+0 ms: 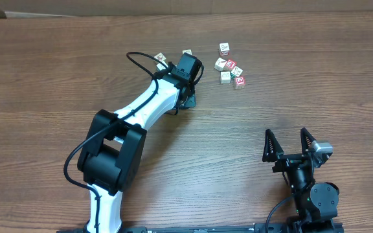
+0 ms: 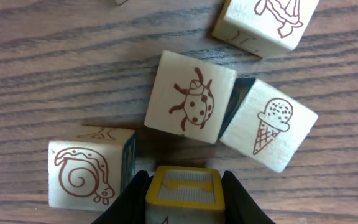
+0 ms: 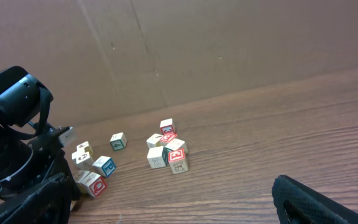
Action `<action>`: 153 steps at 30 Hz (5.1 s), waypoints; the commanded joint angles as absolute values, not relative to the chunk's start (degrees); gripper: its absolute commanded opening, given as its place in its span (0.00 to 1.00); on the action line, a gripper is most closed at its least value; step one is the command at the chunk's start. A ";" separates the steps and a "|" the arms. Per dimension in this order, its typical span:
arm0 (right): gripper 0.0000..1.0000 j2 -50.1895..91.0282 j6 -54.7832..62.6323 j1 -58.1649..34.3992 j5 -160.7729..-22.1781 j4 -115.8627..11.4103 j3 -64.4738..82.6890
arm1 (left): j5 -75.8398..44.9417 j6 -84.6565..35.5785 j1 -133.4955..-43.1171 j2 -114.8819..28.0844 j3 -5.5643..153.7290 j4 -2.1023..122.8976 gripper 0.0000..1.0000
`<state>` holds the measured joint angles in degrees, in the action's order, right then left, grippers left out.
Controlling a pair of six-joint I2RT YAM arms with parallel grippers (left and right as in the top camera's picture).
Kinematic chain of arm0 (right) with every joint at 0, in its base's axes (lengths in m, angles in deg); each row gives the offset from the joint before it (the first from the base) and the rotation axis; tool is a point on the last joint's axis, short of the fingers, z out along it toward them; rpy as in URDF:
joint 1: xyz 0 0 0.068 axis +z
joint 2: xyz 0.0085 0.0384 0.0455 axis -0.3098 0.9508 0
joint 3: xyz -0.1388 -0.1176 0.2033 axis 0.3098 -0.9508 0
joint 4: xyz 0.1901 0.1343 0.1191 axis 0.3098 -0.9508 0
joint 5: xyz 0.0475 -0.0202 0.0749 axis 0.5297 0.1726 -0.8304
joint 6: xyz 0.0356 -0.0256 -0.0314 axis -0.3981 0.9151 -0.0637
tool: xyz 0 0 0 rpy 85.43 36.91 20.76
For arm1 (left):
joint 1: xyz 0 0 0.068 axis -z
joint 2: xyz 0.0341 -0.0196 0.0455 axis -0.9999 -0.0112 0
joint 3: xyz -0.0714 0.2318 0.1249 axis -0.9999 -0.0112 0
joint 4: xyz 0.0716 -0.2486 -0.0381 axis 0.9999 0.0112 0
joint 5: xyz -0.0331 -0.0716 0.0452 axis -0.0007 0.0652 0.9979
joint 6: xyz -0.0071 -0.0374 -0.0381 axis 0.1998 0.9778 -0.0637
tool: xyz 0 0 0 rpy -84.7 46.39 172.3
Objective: Form a horizontal line
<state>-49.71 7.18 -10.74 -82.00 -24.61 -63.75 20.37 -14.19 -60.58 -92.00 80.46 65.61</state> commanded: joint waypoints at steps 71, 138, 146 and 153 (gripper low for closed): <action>1.00 -49.84 7.33 -10.63 -82.26 -24.26 -64.32 | 25.88 -10.65 -58.20 -95.91 80.25 69.22 0.47; 1.00 -49.86 7.33 -10.63 -82.26 -24.26 -64.32 | 21.55 -26.21 -65.76 -95.49 97.12 87.31 0.60; 1.00 -49.86 7.33 -10.63 -82.26 -24.26 -64.32 | 21.05 -28.03 -65.76 -95.49 92.64 83.99 0.67; 1.00 -49.86 7.33 -10.63 -82.26 -24.26 -64.32 | 20.86 -28.00 -65.78 -95.49 91.68 82.86 0.84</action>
